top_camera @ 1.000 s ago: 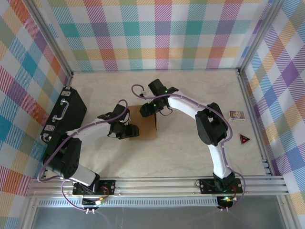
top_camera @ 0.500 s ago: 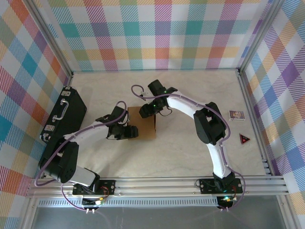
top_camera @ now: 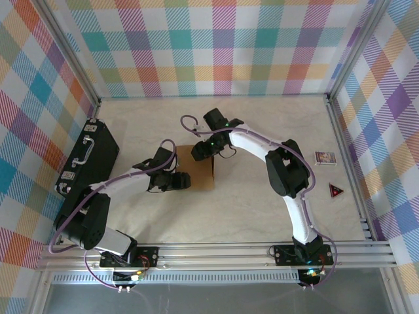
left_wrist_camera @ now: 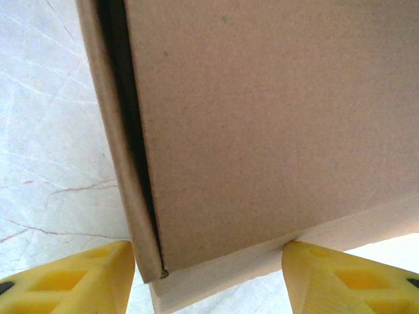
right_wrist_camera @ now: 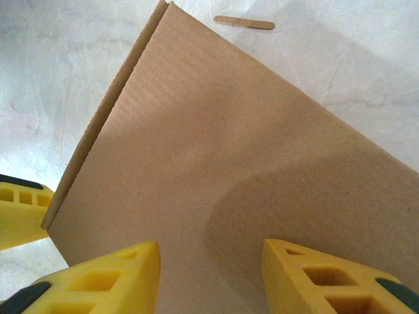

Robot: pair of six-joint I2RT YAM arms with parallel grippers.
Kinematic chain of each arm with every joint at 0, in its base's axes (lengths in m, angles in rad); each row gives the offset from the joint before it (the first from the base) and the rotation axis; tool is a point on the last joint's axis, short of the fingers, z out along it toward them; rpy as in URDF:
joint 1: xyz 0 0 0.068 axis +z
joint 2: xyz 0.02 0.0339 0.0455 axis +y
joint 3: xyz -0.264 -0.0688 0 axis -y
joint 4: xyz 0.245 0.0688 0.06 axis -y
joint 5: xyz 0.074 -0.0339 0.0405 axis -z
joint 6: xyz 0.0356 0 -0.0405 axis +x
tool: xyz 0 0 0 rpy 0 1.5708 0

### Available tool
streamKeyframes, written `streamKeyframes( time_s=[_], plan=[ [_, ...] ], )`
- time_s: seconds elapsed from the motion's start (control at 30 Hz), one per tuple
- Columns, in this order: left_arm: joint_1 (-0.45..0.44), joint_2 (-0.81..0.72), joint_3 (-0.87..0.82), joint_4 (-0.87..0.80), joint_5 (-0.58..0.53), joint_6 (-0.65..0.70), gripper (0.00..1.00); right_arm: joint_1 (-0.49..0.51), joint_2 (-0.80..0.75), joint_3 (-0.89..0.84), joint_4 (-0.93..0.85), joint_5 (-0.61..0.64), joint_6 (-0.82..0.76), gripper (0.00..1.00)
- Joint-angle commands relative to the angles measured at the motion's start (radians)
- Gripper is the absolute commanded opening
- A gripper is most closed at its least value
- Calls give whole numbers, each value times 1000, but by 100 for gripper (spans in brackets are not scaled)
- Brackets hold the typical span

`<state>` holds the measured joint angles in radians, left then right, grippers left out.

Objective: Fold the paper box

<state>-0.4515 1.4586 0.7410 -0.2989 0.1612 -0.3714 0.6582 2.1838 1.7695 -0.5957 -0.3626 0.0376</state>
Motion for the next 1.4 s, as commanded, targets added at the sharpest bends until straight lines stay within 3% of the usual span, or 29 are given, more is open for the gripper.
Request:
streamKeyframes(
  time_s=[0.0, 0.3, 0.5, 0.6, 0.83, 1.0, 1.37],
  plan=[
    [-6, 33, -21, 12, -135, 22, 61, 9, 47, 4, -81, -39, -11, 46],
    [-24, 50, -19, 91, -248, 76, 65, 9, 71, 36, -118, -43, -15, 46],
    [-25, 55, -12, 99, -227, 95, 66, 7, 55, 59, -123, -29, -24, 46],
    [-25, 59, -8, 92, -220, 106, 65, 3, 30, 82, -118, 20, -33, 52],
    [-25, 62, -3, 90, -215, 108, 66, -22, 29, 152, -76, 167, -60, 53],
    [-26, 61, -3, 85, -215, 110, 66, -35, 45, 178, -27, 201, -94, 56],
    [-24, 54, -2, 85, -224, 109, 65, -87, 219, 391, -90, 208, -177, 65]
  ],
)
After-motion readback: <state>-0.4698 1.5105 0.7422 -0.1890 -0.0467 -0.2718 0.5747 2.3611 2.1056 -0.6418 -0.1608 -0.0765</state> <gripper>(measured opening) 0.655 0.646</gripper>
